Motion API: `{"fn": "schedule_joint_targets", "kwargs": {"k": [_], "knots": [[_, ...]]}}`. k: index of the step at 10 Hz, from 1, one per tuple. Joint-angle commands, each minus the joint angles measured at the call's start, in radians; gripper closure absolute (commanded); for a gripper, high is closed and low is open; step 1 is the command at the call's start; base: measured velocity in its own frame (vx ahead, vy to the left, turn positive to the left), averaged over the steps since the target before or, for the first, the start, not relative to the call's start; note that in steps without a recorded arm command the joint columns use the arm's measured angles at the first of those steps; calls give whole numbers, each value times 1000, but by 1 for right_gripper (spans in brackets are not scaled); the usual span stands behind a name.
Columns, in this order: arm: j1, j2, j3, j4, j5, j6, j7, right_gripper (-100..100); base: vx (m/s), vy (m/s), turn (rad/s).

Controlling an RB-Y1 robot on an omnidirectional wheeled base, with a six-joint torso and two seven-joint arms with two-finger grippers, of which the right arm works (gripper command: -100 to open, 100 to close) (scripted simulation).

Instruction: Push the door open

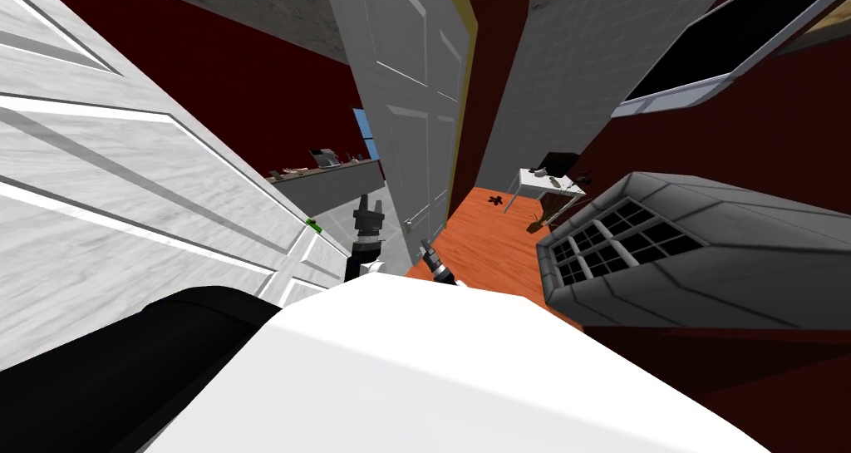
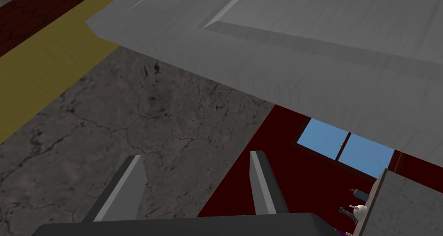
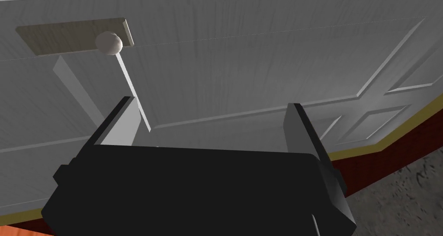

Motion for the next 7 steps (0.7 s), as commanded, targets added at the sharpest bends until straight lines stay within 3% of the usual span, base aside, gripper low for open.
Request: {"fn": "schedule_joint_targets", "kwargs": {"k": [1, 2, 7], "knots": [[-18, 0, 20, 37, -1, -8, -6, -100, 131, 6, 14], [-30, -1, 44, 67, -1, -15, -8, -100, 164, -19, 8], [-58, -3, 102, 142, -2, -33, -15, -100, 106, -5, 9]]}}
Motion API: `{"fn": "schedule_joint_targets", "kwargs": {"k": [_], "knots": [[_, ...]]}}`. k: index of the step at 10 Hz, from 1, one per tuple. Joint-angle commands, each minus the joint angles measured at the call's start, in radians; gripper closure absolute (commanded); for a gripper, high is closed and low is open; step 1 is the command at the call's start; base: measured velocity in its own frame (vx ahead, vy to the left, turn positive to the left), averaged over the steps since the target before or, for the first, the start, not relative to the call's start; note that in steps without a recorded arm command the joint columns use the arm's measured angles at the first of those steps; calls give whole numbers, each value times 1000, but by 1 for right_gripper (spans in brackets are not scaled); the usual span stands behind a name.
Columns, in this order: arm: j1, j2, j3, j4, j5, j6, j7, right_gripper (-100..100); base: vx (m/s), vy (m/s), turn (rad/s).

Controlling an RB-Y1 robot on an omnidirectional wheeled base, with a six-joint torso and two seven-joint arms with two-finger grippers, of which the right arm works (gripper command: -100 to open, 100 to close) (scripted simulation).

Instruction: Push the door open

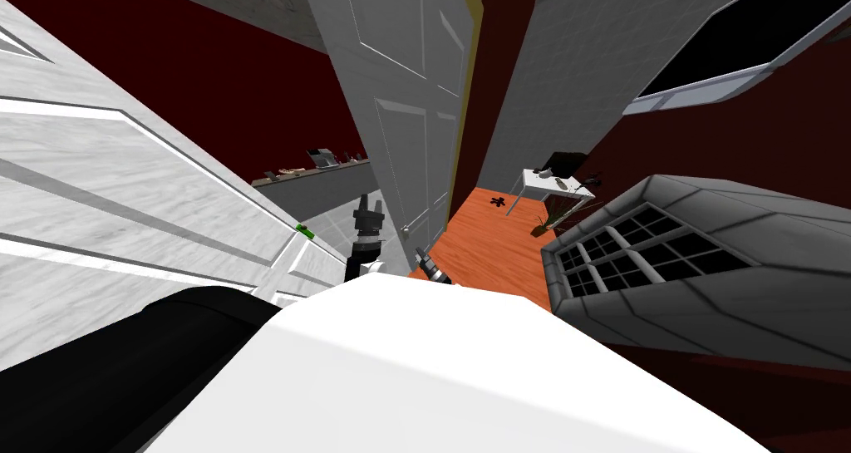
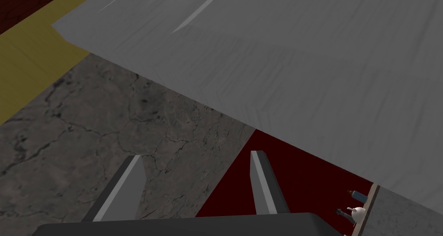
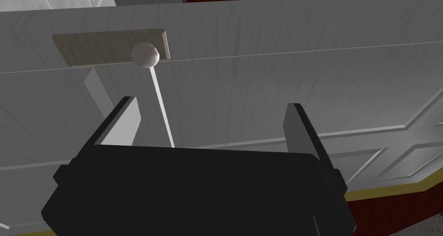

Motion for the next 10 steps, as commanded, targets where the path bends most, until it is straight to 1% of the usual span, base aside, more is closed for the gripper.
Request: {"fn": "schedule_joint_targets", "kwargs": {"k": [1, 2, 3, 4, 5, 6, 7, 8, 10], "knots": [[-15, 1, 27, 40, 0, -10, -3, -100, 130, -2, 13], [-20, 1, 38, 53, 0, -14, -4, -100, 149, -14, 9], [-30, 1, 58, 79, 0, -20, -7, -100, 152, -24, 12], [-35, 0, 68, 92, 0, -23, -8, -100, 138, -18, 11], [-43, 0, 85, 115, 0, -28, -10, -100, 139, -27, 8], [-47, 0, 94, 125, 0, -30, -11, -100, 132, -19, 9], [-55, 0, 110, 146, 0, -35, -13, -100, 133, -6, 9], [-67, -1, 133, 176, 0, -42, -15, -100, 174, -13, 16], [-75, -1, 150, 198, -1, -47, -17, -100, 139, 4, 6]]}}
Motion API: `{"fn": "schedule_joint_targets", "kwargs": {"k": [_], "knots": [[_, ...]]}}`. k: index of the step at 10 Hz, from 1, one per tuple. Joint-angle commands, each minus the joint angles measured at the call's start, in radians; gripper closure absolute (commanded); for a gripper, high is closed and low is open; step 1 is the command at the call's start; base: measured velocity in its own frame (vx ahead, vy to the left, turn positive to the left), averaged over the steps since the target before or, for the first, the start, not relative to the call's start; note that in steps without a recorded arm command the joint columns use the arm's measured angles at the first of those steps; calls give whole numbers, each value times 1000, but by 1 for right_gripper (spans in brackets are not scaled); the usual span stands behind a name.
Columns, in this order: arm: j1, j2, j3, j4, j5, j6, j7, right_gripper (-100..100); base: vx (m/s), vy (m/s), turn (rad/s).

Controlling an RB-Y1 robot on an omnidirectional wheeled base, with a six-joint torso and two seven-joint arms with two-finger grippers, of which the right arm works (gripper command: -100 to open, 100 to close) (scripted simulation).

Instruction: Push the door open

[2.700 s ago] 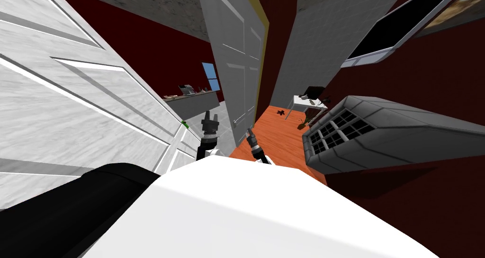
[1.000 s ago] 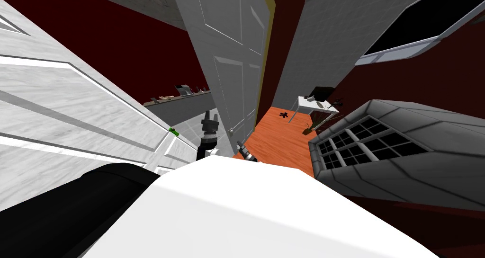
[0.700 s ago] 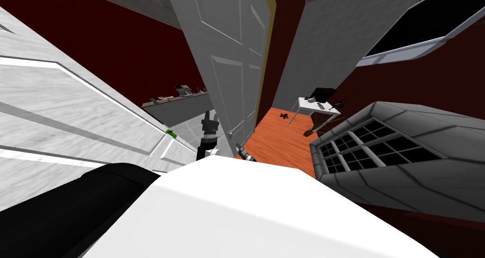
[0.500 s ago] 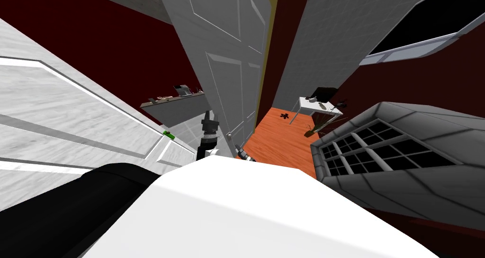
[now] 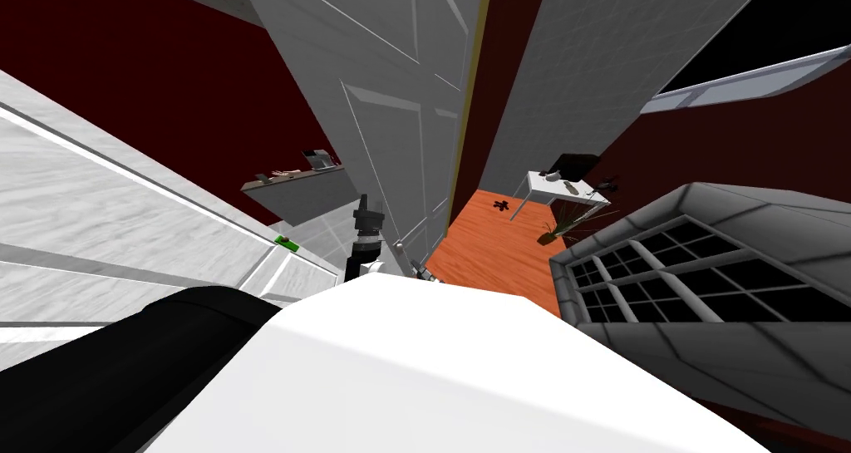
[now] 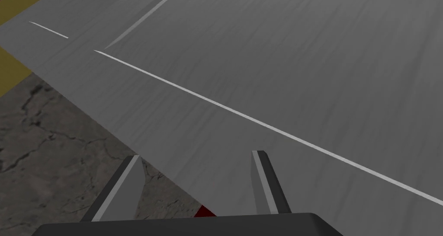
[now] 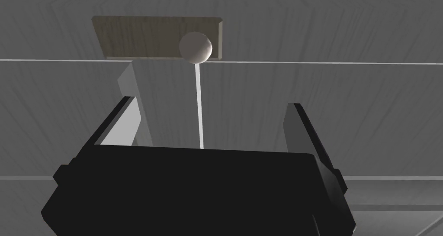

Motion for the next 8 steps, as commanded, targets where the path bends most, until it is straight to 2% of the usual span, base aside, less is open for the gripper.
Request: {"fn": "schedule_joint_targets", "kwargs": {"k": [1, 2, 3, 8], "knots": [[-14, 1, 24, 33, 0, -8, -4, -100, 156, 2, 11], [-17, 1, 31, 42, 0, -10, -5, -100, 137, -24, 13], [-18, 1, 24, 37, -1, -8, -7, -100, 53, -15, 3], [-13, 10, 10, 73, 0, -35, -2, -100, 95, 150, 29]]}}
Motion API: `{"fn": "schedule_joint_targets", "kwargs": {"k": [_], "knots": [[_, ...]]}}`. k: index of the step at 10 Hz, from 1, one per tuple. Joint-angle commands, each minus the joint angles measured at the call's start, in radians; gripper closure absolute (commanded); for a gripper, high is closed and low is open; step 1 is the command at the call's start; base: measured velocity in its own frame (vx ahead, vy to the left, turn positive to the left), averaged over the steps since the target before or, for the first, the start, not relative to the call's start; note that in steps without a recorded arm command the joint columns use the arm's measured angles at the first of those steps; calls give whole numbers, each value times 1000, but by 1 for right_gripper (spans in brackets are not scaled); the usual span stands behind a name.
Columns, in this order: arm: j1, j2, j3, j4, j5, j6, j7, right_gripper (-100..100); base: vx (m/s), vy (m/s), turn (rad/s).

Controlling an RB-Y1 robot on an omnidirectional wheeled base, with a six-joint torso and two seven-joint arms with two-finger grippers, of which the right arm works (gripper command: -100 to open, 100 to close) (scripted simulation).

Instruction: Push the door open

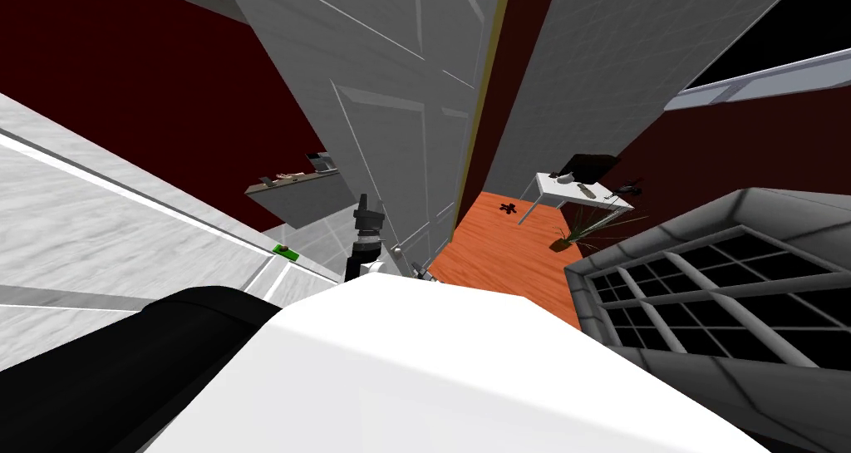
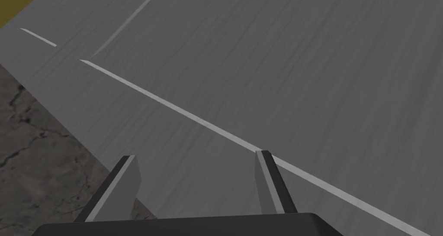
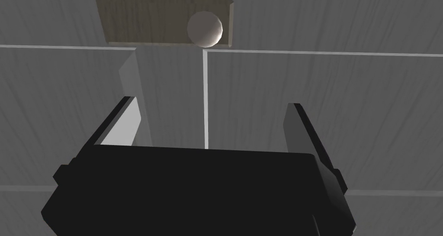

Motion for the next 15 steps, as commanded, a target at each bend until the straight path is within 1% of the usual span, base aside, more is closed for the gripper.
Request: {"fn": "schedule_joint_targets", "kwargs": {"k": [1, 5, 6, 7, 12, 13, 14, 15], "knots": [[0, 4, -4, 11, 0, -8, 2, -100, 127, 146, 30], [4, 10, -15, 35, 1, -26, 5, -100, 104, 167, 34], [4, 9, -14, 30, 1, -23, 5, -100, 34, 75, -6], [4, 9, -14, 30, 1, -23, 5, 100, -3, -9, 1], [4, 9, -14, 30, 1, -23, 5, 100, -8, -16, 1], [4, 20, -45, 39, -3, -15, 15, -100, -23, 82, -80], [4, 29, -68, 46, -6, -9, 22, -100, -35, 168, -103], [4, 34, -81, 49, -7, -5, 26, -100, -53, 162, -93]]}}
